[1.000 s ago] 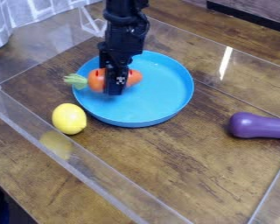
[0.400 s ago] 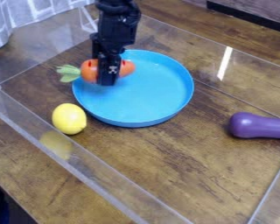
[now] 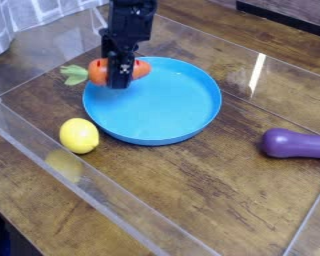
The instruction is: Remove the carrot from inside the blue tray and put it on the table
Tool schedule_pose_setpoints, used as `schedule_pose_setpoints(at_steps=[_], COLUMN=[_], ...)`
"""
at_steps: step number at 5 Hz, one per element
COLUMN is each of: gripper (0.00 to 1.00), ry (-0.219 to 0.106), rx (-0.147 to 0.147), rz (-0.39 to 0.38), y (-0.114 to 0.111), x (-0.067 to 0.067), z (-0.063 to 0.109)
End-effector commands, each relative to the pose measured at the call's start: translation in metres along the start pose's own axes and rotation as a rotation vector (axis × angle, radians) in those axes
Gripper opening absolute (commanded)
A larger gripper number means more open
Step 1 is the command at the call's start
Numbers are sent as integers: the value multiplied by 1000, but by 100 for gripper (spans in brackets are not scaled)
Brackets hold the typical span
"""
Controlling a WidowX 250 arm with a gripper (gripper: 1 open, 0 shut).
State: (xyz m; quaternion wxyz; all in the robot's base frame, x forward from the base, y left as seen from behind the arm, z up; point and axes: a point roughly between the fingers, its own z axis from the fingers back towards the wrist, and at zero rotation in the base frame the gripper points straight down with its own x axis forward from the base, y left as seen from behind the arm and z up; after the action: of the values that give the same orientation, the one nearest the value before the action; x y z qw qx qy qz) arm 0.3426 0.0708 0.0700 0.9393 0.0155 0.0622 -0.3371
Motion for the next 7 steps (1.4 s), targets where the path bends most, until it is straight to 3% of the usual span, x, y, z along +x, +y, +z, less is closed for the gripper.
schedule_pose_setpoints(at_steps=[1, 3, 4, 6, 7], gripper=[0, 0, 0, 0, 0], ry=[-91, -86, -81, -100, -107], rx=[113, 144, 144, 124, 135], rz=[27, 6, -5, -126, -157], y=[17, 50, 65, 12, -2], x=[-7, -3, -1, 7, 7], z=[56, 71, 61, 59, 68])
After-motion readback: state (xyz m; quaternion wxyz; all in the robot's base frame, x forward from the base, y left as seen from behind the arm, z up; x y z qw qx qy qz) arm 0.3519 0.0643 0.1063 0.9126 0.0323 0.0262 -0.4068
